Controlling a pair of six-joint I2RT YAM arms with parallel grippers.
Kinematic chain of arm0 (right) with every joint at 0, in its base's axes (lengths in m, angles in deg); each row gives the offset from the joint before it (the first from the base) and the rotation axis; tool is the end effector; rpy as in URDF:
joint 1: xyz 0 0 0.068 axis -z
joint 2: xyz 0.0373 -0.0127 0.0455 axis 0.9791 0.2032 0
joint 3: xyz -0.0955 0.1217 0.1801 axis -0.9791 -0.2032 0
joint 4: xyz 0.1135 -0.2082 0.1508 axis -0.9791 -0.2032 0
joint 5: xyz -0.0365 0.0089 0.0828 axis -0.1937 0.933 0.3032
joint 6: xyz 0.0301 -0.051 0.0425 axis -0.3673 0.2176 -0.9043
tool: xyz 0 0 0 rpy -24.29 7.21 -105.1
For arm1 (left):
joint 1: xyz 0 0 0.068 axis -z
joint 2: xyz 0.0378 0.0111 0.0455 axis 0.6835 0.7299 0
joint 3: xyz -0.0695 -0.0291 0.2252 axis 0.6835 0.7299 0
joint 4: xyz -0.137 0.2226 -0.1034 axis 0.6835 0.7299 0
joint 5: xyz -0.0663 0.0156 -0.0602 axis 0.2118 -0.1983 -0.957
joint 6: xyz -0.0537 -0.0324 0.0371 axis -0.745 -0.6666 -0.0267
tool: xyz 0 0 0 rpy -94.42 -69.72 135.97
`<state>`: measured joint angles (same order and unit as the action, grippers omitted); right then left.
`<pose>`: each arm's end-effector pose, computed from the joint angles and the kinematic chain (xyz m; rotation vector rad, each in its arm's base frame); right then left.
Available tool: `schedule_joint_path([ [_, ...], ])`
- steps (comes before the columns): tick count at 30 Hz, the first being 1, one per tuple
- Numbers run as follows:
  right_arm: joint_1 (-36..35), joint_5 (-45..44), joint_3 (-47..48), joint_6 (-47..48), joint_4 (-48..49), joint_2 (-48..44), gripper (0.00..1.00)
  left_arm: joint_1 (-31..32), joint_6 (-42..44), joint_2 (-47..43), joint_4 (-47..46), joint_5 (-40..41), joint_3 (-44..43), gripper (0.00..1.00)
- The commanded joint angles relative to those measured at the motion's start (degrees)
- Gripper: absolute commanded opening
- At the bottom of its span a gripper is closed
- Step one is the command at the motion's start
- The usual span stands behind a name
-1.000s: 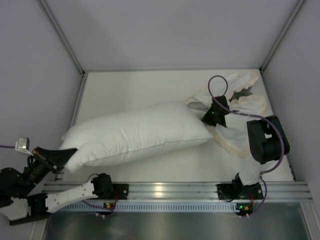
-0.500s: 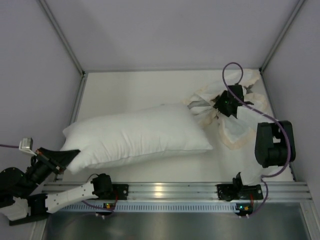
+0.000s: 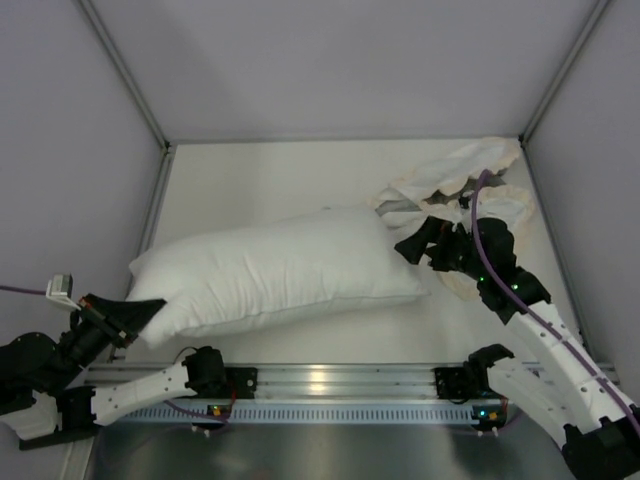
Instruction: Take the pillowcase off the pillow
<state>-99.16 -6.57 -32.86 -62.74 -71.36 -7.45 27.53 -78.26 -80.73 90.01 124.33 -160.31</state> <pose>0.2294 0.1009 0.2578 0.1105 2.0818 0.8143 0.0175 0.0672 0.3647 -0.5986 1.8074 -1.2157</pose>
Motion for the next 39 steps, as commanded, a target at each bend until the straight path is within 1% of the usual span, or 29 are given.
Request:
schedule_joint_path([
  [1,-0.47,3.74,-2.47,2.33,-3.66,1.26,0.99,0.45,0.03,-0.16,2.27,-0.68,-1.03,0.0],
  [3,-0.39,5.32,-5.37,1.46,-2.17,1.7,1.0,0.45,0.21,-0.24,2.27,-1.03,-1.38,0.0],
  [5,-0.47,6.37,-8.26,1.02,1.43,1.61,0.99,0.45,0.21,-0.24,2.27,-1.73,-1.64,0.0],
  [6,-0.47,9.95,-9.24,0.93,3.36,1.79,0.99,0.45,0.3,-0.24,2.27,-1.91,-1.65,0.0],
  [8,-0.56,14.1,-10.91,0.75,8.53,3.53,1.0,0.45,0.21,-0.24,2.27,-2.44,-1.65,0.0],
  [10,-0.74,15.43,-11.09,1.19,10.31,5.38,1.0,0.45,0.21,-0.24,2.27,-2.79,-1.82,0.0],
  [11,-1.08,17.43,-11.09,1.45,12.76,7.48,0.99,0.45,0.21,-0.33,2.36,-2.79,-1.99,0.0],
  [13,-1.79,20.17,-11.35,0.14,16.72,10.04,0.96,0.45,0.3,-0.25,2.1,-2.96,-2.17,0.0],
  [14,-2.31,23.75,-11.53,-0.82,22.57,12.22,0.91,0.45,0.3,-0.24,1.92,-3.05,-2.26,0.0],
  [15,-2.93,25.7,-11.88,-3.35,26.28,13.12,0.73,0.45,0.38,-0.24,1.57,-3.14,-2.35,0.0],
  [16,-4.33,26.76,-12.32,-4.95,29.54,14.6,0.61,0.45,0.56,-0.24,1.13,-3.32,-2.35,0.0],
  [17,-5.21,27.21,-12.41,-6.18,32.18,15.05,0.45,0.45,0.65,-0.24,0.96,-3.58,-2.35,0.0],
  [18,-6.09,26.6,-12.24,-7.5,35.25,15.32,0.27,0.45,0.56,-0.24,1.04,-3.67,-2.35,0.0],
  [19,-6.79,25.55,-11.02,-7.68,35.11,15.41,0.01,0.45,0.56,-0.24,1.13,-3.76,-2.35,0.0],
  [20,-8.54,22.84,-10.22,-7.6,34.06,14.89,0.0,0.45,0.56,-0.24,1.04,-4.19,-2.44,0.0],
  [23,-12.85,19.75,-5.92,-7.42,31.25,11.65,0.0,0.45,0.82,-0.33,1.22,-4.55,-2.52,0.0],
  [24,-14.26,16.26,-4.17,-6.47,29.67,10.85,0.0,0.45,1.0,-0.33,1.22,-4.63,-3.05,0.0],
  [25,-15.66,14.92,0.29,-5.59,26.09,10.32,0.0,0.45,1.17,-0.33,1.3,-4.55,-3.23,0.0],
  [27,-19.18,11.76,5.58,-2.96,22.47,10.48,0.0,0.45,1.52,-0.33,1.22,-4.2,-4.19,0.0],
  [28,-20.76,11.13,10.74,-1.98,20.01,11.97,0.0,0.45,1.53,-0.33,1.13,-4.02,-4.45,0.0],
  [30,-21.39,10.86,15.69,-0.4,16.92,14.26,0.0,0.45,2.05,-0.24,1.13,-3.85,-4.81,0.0],
  [31,-21.65,11.04,19.89,-0.13,16.48,16.44,0.0,0.45,2.05,-0.33,1.22,-3.76,-4.9,0.0],
  [33,-21.83,11.39,23.69,0.66,16.12,18.56,0.0,0.45,2.14,-0.33,1.13,-3.67,-4.9,0.0],
  [34,-21.74,11.39,27.19,0.92,16.12,20.92,0.0,0.45,2.14,-0.33,1.22,-3.76,-4.81,0.0],
  [36,-21.66,12.0,30.81,2.33,16.56,24.09,0.0,0.45,1.79,-0.33,1.13,-3.76,-4.55,0.0],
  [37,-21.57,12.53,35.18,3.03,16.47,26.11,0.0,0.45,1.7,-0.33,1.04,-3.84,-4.46,0.0],
  [38,-20.96,14.19,37.4,3.21,16.21,30.92,0.0,0.45,1.44,-0.25,1.13,-3.84,-4.02,0.0],
  [39,-20.43,15.42,39.86,2.95,16.21,33.66,0.0,0.45,1.35,-0.24,0.96,-3.84,-3.67,0.0],
])
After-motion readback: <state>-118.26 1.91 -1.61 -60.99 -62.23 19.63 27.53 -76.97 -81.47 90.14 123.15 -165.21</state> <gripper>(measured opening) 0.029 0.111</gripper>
